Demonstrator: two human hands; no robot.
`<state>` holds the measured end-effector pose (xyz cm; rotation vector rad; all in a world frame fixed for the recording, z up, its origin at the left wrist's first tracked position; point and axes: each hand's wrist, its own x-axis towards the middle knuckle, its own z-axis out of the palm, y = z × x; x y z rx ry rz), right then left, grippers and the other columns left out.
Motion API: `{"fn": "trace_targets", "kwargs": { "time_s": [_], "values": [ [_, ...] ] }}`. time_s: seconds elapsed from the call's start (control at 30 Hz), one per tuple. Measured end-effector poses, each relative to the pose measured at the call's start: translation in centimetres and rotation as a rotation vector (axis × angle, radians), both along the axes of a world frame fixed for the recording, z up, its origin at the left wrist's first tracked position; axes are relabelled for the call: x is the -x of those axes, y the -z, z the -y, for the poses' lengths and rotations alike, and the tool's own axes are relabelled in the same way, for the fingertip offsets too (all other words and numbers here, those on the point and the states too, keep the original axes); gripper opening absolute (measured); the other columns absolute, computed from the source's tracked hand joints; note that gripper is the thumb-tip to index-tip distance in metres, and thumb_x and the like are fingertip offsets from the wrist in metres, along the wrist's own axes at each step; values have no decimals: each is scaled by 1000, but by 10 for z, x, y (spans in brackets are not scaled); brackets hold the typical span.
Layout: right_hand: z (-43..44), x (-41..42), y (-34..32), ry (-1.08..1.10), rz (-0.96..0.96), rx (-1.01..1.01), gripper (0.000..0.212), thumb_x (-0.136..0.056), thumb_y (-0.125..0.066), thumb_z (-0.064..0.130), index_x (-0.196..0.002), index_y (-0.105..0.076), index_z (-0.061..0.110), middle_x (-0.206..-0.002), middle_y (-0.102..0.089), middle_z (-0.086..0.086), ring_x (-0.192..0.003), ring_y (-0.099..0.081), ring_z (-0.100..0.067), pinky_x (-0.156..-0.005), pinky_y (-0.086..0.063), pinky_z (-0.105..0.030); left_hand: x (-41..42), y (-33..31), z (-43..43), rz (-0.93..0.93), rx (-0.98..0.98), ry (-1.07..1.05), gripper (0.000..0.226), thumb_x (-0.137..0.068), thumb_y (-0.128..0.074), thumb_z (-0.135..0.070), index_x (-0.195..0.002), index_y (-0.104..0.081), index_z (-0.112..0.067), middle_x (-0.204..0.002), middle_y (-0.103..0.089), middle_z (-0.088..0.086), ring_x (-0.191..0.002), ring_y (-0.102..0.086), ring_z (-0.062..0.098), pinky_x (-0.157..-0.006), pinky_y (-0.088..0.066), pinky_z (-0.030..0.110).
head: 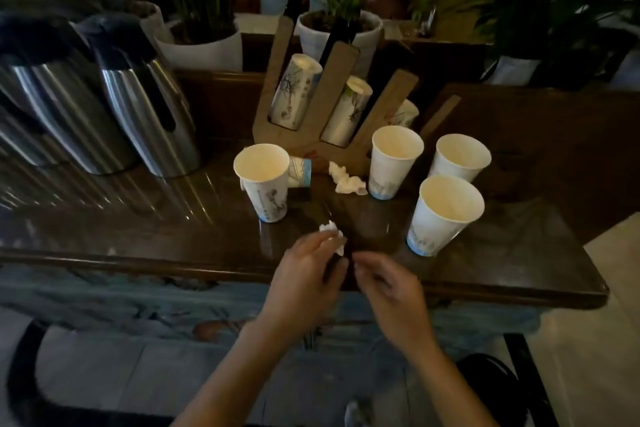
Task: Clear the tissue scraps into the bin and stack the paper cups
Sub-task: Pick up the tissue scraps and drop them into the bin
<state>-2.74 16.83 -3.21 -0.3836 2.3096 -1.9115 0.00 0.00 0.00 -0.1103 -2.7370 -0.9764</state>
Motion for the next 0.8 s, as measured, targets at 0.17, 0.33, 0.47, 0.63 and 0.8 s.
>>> {"fn": "trace_targets", "kwargs": {
  "time_s": [0.17, 0.33, 0.47, 0.63, 0.8],
  "values": [
    [25, 56, -8, 126, -222, -201, 28, -96, -64, 14, -120, -67, 28, -126, -64, 8, -119, -57, -2, -98, -52, -25, 40, 10, -1, 244, 364, 135, 64, -98, -54, -27, -157, -30, -25, -168, -24, 3, -157, -15, 28, -127, -17, 45],
    [65, 110, -1, 87, -307, -569, 44, -96, -61, 20, -139, -55, 23, -156, -39, -6, -147, -29, -25, -115, -21, -32, 39, 25, 3, 307, 464, 156, 78, -93, -58, -20, -160, -19, -22, -170, -13, 8, -157, -9, 33, -126, -15, 45],
    [89, 142, 0, -28, -224, -924, 62, -95, -60, 24, -152, -37, 23, -165, -19, -12, -149, -20, -37, -117, -26, -48, 34, 20, 7, 325, 425, 140, 78, -90, -60, -15, -158, -24, -19, -166, -23, 7, -152, -21, 36, -122, -28, 46],
    [88, 146, -5, -66, -289, -1027, 47, -89, -68, 16, -136, -58, 16, -138, -52, -15, -122, -48, -37, -100, -44, -44, 28, 10, 22, 294, 395, 148, 52, -90, -64, -14, -140, -54, -17, -152, -44, 5, -139, -39, 33, -112, -45, 44],
    [65, 101, -13, -120, -290, -962, 33, -86, -67, 3, -116, -66, 17, -120, -56, -13, -106, -59, -33, -81, -47, -35, 20, 6, 38, 238, 369, 164, 34, -93, -62, -11, -124, -67, -22, -138, -57, 0, -130, -48, 26, -107, -50, 39]
  ]
}}
